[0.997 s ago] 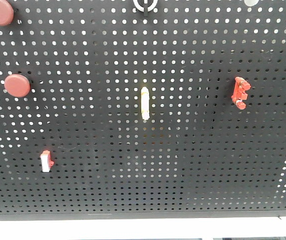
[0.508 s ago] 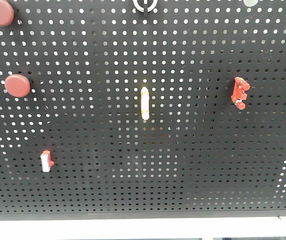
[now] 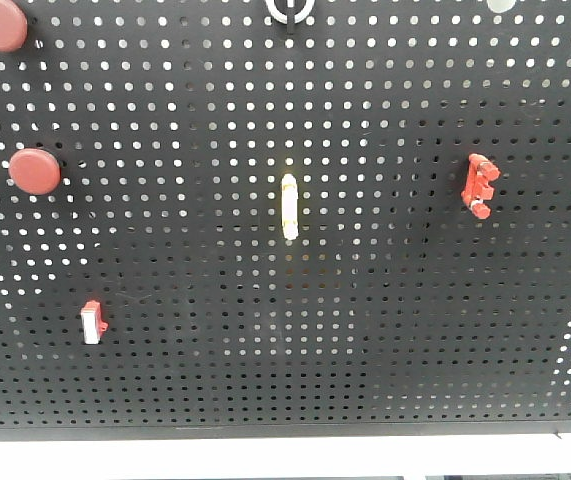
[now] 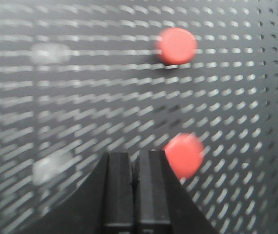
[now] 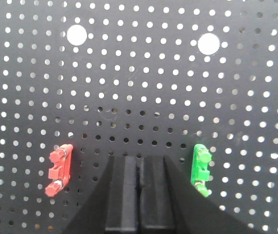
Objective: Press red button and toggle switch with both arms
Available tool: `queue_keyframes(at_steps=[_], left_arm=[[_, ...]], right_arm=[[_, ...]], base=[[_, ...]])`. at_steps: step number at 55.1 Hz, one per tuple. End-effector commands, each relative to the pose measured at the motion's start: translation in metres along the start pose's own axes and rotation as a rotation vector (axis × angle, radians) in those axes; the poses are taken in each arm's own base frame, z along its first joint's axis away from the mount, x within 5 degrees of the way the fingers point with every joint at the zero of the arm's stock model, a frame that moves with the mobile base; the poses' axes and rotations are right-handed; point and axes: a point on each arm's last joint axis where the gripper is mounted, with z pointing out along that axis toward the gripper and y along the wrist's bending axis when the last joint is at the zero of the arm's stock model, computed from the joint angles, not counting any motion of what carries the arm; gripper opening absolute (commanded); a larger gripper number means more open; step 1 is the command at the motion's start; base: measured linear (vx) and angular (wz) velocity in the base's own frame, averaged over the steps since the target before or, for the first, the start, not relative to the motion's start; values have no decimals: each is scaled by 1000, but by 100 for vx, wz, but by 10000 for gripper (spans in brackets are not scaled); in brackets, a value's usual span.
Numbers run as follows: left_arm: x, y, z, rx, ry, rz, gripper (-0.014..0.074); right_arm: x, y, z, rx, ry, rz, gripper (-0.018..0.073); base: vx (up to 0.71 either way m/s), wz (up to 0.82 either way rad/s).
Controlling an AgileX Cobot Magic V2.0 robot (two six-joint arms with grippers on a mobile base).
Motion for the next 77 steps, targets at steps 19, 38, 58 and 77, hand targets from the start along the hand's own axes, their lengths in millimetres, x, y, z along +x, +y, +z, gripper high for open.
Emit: queue_keyframes(at_steps=[19,38,58,77], left_arm=[[-3,-28,73,94,64,-57,2],[16,-32,88,103,101,-55,2],[-27,-20,46,50,82,-113,2],[-14,-13,-32,35,123,-30,2]], right_arm=[[-19,-1,2,0,-114,-12,0],[-19,-1,2,-1,-116,-12,0],[-19,-1,2,-3,-119,-19,0],[-25,13,5,-104,-144,-109,0]], base=[[0,0],[0,0],[0,0],[0,0]])
